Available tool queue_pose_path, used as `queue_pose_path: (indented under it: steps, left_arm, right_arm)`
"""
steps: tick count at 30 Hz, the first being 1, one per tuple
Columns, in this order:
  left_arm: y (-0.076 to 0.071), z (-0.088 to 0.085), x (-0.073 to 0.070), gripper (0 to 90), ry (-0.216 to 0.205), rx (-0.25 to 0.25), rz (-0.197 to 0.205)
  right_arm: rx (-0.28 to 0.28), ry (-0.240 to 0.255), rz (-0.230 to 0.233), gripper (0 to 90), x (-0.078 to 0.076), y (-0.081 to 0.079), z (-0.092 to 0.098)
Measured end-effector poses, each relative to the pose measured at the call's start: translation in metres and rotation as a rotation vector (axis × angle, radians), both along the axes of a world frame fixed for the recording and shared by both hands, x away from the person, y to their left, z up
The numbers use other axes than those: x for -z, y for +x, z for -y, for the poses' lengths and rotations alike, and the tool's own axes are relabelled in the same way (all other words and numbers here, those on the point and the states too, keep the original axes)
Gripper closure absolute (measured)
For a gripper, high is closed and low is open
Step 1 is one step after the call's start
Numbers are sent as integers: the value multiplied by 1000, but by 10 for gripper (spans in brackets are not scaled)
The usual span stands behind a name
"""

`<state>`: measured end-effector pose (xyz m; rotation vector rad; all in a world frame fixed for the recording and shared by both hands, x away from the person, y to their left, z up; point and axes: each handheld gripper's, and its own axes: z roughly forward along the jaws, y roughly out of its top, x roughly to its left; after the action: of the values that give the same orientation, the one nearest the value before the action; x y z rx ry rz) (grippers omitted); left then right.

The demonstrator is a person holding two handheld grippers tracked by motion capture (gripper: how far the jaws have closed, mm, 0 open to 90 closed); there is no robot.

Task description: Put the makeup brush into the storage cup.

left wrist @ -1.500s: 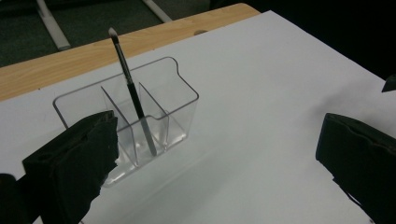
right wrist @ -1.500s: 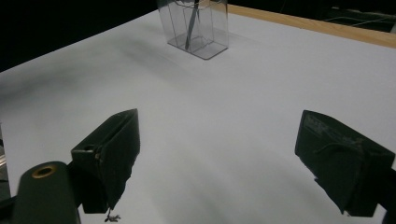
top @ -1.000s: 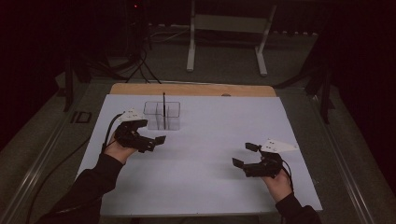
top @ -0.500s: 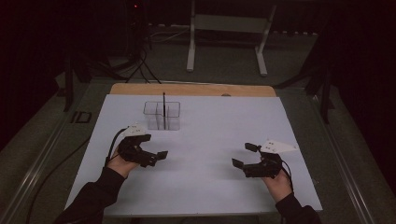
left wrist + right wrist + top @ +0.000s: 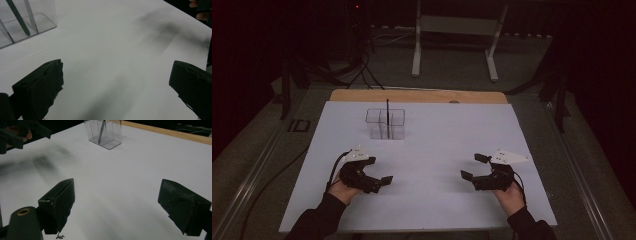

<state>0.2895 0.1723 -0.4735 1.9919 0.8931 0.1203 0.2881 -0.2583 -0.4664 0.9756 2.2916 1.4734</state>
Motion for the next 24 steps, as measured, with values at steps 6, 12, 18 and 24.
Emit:
queue_pose_path:
  steps: [6, 12, 18, 24]
  left_arm:
    - [-4, 1, 12, 7, -5, 13, -21]
    - [-7, 1, 21, 7, -11, 28, -6]
    - [-8, -2, 28, 7, -29, 53, 1]
    - [-8, -4, 35, 7, -30, 70, 4]
  right_arm:
    - [0, -5, -1, 141, 2, 1, 1]
    - [-3, -2, 0, 141, 3, 1, 2]
    - [-12, -5, 1, 141, 6, 1, 4]
    - [-20, -1, 6, 141, 9, 1, 6]
